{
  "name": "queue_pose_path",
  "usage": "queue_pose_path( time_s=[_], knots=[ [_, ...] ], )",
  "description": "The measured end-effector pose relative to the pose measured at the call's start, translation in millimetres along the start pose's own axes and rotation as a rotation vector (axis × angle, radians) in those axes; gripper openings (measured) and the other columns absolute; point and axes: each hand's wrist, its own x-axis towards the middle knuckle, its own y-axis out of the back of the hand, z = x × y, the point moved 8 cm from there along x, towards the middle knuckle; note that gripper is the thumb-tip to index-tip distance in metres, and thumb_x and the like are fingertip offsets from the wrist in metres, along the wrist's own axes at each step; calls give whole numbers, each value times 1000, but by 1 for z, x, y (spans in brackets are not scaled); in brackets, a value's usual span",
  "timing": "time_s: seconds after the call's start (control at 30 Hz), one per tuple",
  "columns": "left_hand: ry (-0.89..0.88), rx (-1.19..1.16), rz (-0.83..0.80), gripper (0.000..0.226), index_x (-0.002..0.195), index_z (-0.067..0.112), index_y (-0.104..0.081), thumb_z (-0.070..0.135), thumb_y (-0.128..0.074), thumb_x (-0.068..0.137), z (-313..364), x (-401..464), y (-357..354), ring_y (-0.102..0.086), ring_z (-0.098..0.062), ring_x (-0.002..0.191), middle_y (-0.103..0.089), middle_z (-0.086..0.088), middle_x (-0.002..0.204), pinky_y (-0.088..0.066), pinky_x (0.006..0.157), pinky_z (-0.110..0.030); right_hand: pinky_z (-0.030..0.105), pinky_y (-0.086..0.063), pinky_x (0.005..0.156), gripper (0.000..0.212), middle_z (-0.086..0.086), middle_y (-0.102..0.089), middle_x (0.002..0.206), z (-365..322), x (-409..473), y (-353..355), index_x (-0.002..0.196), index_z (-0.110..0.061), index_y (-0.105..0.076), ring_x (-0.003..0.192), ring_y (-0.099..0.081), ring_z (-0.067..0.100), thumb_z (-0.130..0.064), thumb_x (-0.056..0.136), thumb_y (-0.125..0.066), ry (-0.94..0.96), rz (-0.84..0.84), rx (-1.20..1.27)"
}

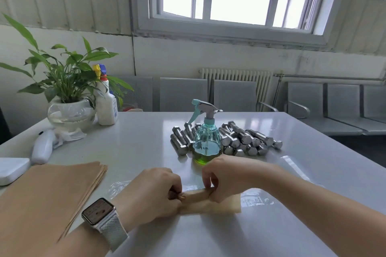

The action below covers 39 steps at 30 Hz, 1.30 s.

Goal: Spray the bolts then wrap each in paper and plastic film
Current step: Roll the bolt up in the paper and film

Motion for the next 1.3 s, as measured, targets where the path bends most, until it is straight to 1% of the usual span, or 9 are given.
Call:
queue_pose_path(
  time_s=[0.23,0.5,0.57,0.63,0.73,0.83,1.0,1.13,1.3],
  knots=[
    [0,-89,19,33,92,30,-66,48,-55,67,-6,-8,6,-52,-3,77,-59,15,85,-39,68,-13,23,-36,49,24,-10,-56,80,-22,0,22,93,-23,-66,65,-47,5,-29,71,-70,44,15,-131],
    [9,-32,56,13,82,33,-52,41,-61,75,-6,-12,8,-50,-4,72,-52,19,73,-36,63,-13,29,-29,47,26,-7,-46,72,-46,2,26,89,-20,-47,60,-45,16,-21,71,-66,139,149,-406],
    [1,22,83,12,80,31,-51,37,-57,73,0,-13,7,-53,-8,71,-55,14,75,-40,63,-20,33,-37,53,26,-3,-48,79,-45,-1,21,89,-20,-41,70,-50,23,-14,74,-61,183,226,-423],
    [-43,96,128,11,74,27,-54,31,-59,65,8,-14,7,-55,-14,62,-57,10,69,-44,55,-26,37,-44,66,28,2,-53,91,-44,-3,16,90,-20,-34,81,-53,25,-12,78,-58,220,289,-426],
    [-100,177,166,17,65,23,-53,26,-65,52,20,-17,7,-51,-14,49,-52,8,58,-44,40,-26,40,-45,66,28,4,-56,86,-36,-5,4,90,-19,-27,76,-58,30,-14,82,-53,209,316,-416],
    [-153,224,174,16,65,21,-56,25,-65,53,24,-19,6,-53,-14,53,-54,8,59,-45,40,-26,36,-38,59,23,2,-58,85,-25,-8,0,94,-20,-33,74,-59,33,-17,83,-52,180,340,-317],
    [-230,329,153,13,61,23,-57,23,-64,51,28,-14,18,-51,-14,52,-52,9,58,-39,37,-22,25,-33,66,33,-15,-46,89,-7,-12,8,94,-27,-45,80,-43,8,-29,82,-76,202,296,75],
    [-289,410,91,14,56,26,-58,26,-70,49,36,-6,19,-51,-12,51,-51,9,57,-35,37,-19,14,-36,67,26,-15,-51,86,7,-18,4,95,-23,-59,78,-47,7,-32,81,-78,228,378,240],
    [-323,446,-17,17,56,27,-61,37,-72,47,41,-2,0,-54,-10,53,-53,11,58,-35,38,-18,22,-42,70,15,-10,-55,92,16,-23,-15,96,-24,-67,78,-50,7,-31,84,-73,219,463,219]
  ],
)
